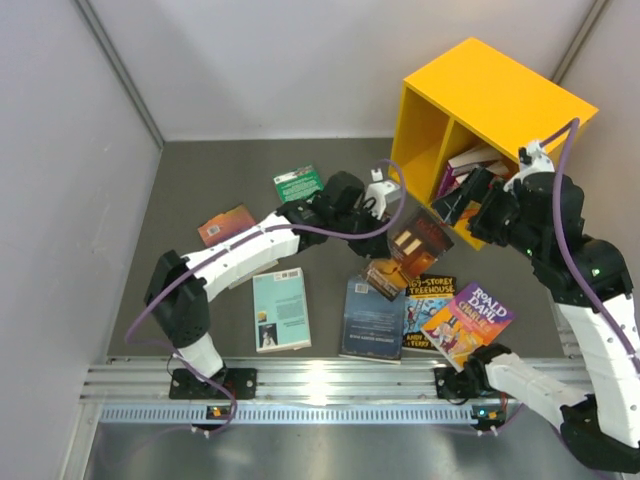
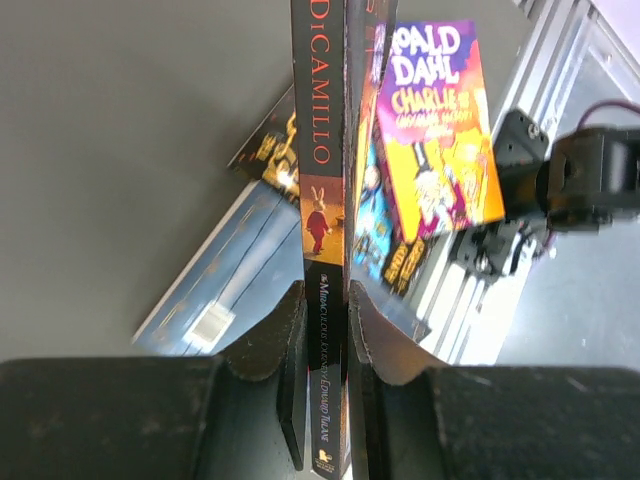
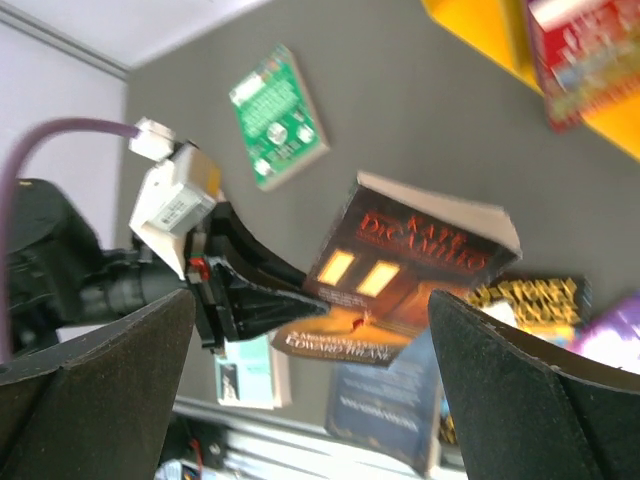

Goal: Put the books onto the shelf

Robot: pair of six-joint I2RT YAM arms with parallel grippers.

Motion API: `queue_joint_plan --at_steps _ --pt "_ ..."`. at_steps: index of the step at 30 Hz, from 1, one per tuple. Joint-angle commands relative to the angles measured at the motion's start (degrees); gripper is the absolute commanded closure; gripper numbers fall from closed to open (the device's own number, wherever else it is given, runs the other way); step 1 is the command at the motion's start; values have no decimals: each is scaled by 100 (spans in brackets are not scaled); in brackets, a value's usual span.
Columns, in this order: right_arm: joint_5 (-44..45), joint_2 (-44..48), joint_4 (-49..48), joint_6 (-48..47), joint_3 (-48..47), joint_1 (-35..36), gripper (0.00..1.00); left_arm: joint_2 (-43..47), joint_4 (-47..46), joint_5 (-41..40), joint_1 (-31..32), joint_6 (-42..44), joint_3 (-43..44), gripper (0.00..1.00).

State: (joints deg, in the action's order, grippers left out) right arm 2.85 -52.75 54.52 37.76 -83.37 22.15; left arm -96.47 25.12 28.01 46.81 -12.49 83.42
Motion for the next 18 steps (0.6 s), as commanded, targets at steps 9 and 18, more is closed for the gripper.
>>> queue_joint_plan --at_steps 9,18 --pt "795 283 2035 -304 -1268 -97 0 -1373 -1387 -1553 873 -526 1606 100" --pt "1077 344 2844 -629 -1823 -97 0 -2823 -1125 -2562 1085 -404 3355 100"
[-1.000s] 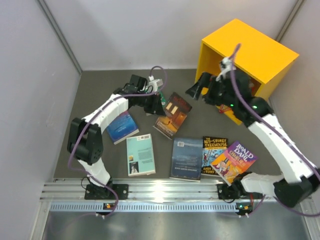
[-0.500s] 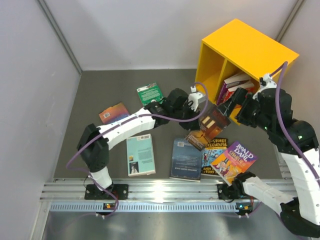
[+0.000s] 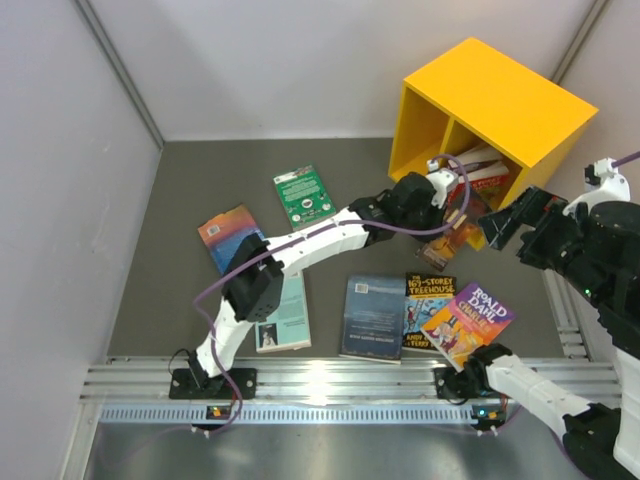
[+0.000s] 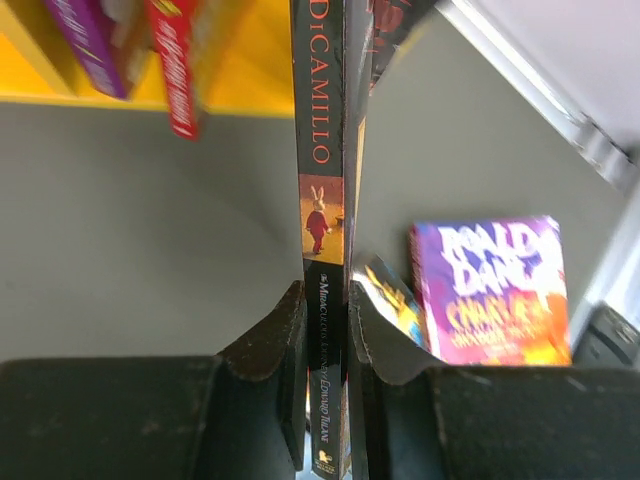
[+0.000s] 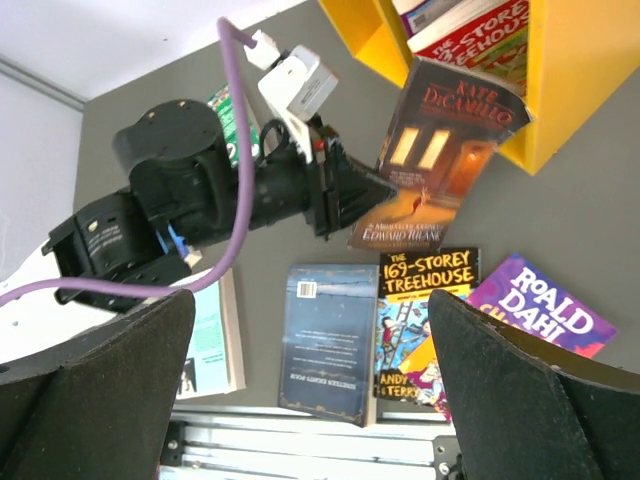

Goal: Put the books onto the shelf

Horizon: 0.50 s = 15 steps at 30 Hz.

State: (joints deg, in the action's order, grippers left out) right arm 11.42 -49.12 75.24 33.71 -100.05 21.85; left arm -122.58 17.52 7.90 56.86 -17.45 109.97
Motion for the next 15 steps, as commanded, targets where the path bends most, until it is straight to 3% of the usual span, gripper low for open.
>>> queue_joint_plan --at_steps 1,5,15 --pt "229 -1 799 -268 -155 -66 0 -326 -302 -631 97 110 997 100" --pt "264 -1 922 -400 -173 -66 0 -652 -293 -1105 106 23 1369 100" --pt "282 -10 948 -708 20 -67 0 -776 -776 -2055 88 -56 1272 100"
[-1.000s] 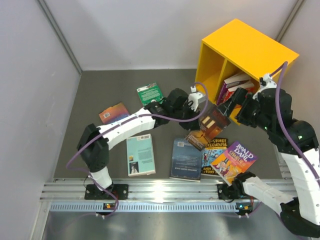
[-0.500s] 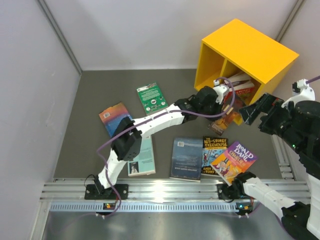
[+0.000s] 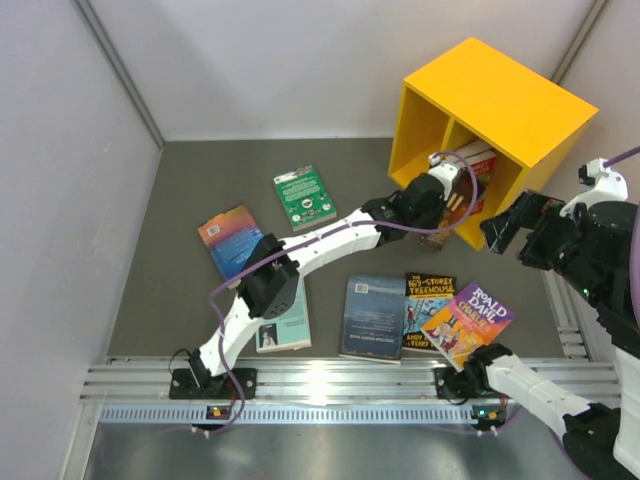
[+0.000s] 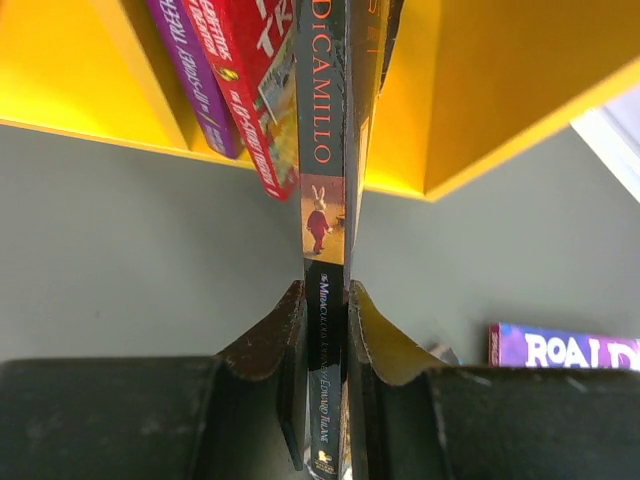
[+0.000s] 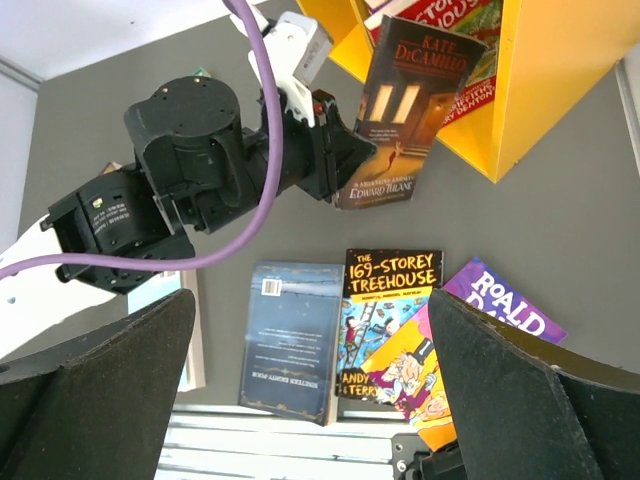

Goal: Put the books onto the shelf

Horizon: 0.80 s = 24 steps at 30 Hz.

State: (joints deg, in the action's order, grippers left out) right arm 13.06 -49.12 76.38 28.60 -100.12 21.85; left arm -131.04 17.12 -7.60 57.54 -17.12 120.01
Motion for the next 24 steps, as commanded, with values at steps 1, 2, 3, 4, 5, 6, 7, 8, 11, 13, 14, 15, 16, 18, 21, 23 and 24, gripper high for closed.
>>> queue_joint_plan --at_steps 1,2,3,4,5,6,7,8,11,13,14,15,16,18,21,23,24 --pt "118 -18 809 -232 45 -66 0 70 -780 -506 29 -89 234 100" --pt "127 -18 800 -267 71 -66 0 61 -946 -506 29 -81 216 100" --pt "135 -18 782 -285 89 -66 0 70 -1078 -567 29 -150 181 100" --pt "127 -18 773 -320 97 -66 0 88 -1254 -489 38 -159 -2 100" --pt "127 -10 756 -346 132 -75 0 140 -1873 -480 64 -186 -282 100" --pt "127 -1 747 -355 185 -58 0 167 -2158 -480 108 -195 -433 100" --pt "109 -1 747 -346 203 -66 0 184 -2874 -480 135 -264 -582 100" --pt "109 17 738 -355 229 -66 0 176 -3177 -523 161 -317 -836 100" --pt "56 60 738 -355 308 -66 0 -35 -4232 -768 240 -598 -996 100" --pt "39 96 747 -364 361 -66 0 -227 -4829 -1067 354 -608 -1136 100" --pt "21 131 747 -373 370 -66 0 -298 -5729 -1243 407 -521 -1355 100" --pt "12 140 756 -390 413 -75 0 -386 -6155 -1810 547 -398 -1435 100" --pt "-5 166 756 -382 440 -67 0 -596 -6612 -2129 618 -171 -1497 100" --pt "-23 245 764 -390 571 -75 0 -869 -7307 -2744 767 77 -1270 100" --pt "-101 342 773 -382 756 -75 0 -1423 -7662 -3027 873 385 -691 100" --pt "-119 429 782 -390 853 -66 0 -1739 -7794 -3134 891 473 -436 100" --pt "-146 456 782 -390 975 -75 0 -1819 -7986 -3169 891 473 -408 100"
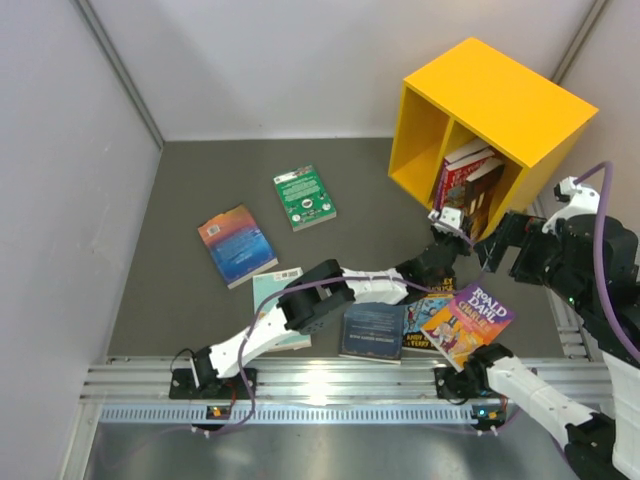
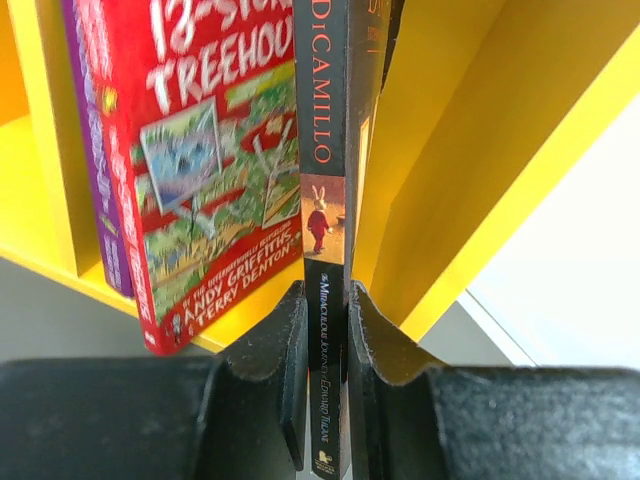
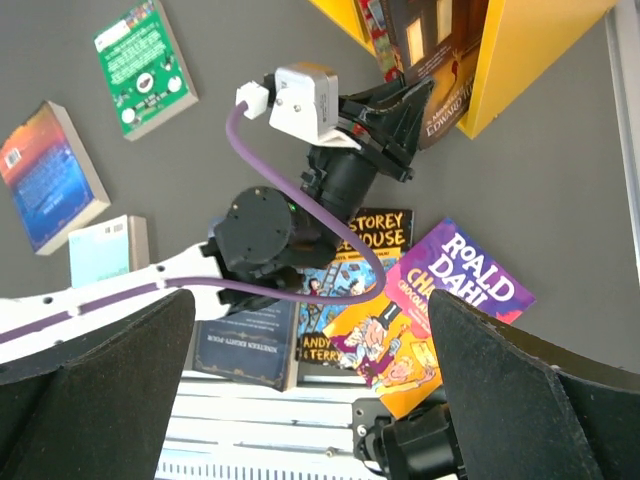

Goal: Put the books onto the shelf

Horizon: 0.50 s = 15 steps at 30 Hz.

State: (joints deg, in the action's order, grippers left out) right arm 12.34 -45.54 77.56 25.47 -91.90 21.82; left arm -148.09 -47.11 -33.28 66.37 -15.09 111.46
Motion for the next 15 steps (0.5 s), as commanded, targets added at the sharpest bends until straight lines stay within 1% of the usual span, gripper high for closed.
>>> queue_joint_plan --at_steps 1,3,4,7,10,15 --pt "-100 133 664 -69 224 -64 0 -263 -1738 -758 -1 287 456 100" --pt "-179 291 629 -43 504 -73 0 -430 -2064 -890 -10 471 456 100" --pt "-301 335 559 -8 602 -73 0 -596 -2422 -943 -27 577 447 100" --pt "-600 581 349 63 918 -64 0 -817 -2785 -856 -141 657 438 100" --pt "-724 827 251 142 1279 -64 0 -966 -2847 -628 -256 657 447 100" --pt "-812 1003 216 151 1622 -64 0 -1107 -2488 -443 -370 560 648 100"
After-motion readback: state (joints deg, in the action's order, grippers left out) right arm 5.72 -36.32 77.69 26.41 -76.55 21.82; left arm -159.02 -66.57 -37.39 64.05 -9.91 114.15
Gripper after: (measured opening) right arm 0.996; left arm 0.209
